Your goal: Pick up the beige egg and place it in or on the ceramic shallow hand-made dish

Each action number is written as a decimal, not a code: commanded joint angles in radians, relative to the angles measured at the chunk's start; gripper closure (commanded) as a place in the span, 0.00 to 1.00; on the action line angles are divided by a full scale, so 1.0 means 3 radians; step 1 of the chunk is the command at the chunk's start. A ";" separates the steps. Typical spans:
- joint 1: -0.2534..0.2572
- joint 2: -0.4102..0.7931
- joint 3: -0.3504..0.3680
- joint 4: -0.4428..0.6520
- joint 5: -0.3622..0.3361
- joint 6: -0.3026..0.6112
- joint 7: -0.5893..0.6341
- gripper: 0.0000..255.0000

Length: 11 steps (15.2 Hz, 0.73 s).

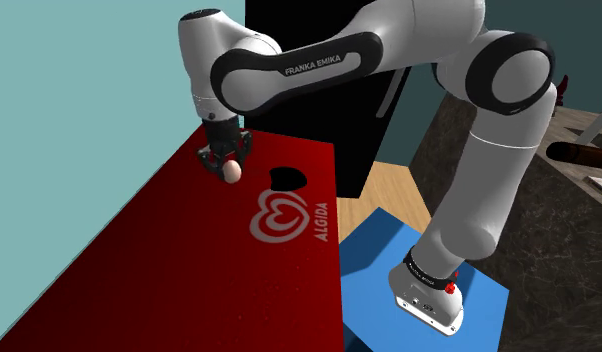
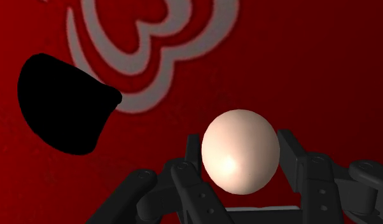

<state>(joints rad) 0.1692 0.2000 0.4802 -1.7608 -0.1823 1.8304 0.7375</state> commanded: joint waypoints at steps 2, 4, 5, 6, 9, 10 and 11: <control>-0.0176 -0.0291 -0.0071 -0.0343 0.0116 0.0113 -0.0260 1.00; -0.0274 -0.0449 -0.0134 -0.0524 0.0175 0.0171 -0.0433 1.00; -0.0320 -0.0523 -0.0169 -0.0607 0.0200 0.0198 -0.0520 1.00; -0.0362 -0.0594 -0.0207 -0.0687 0.0224 0.0222 -0.0608 1.00; -0.0485 -0.0786 -0.0327 -0.0901 0.0277 0.0287 -0.0869 1.00; -0.0524 -0.0842 -0.0370 -0.0964 0.0290 0.0306 -0.0956 1.00; -0.0561 -0.0896 -0.0415 -0.1024 0.0300 0.0324 -0.1042 1.00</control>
<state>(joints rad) 0.0115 -0.0555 0.3676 -2.0518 -0.0950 1.9211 0.4499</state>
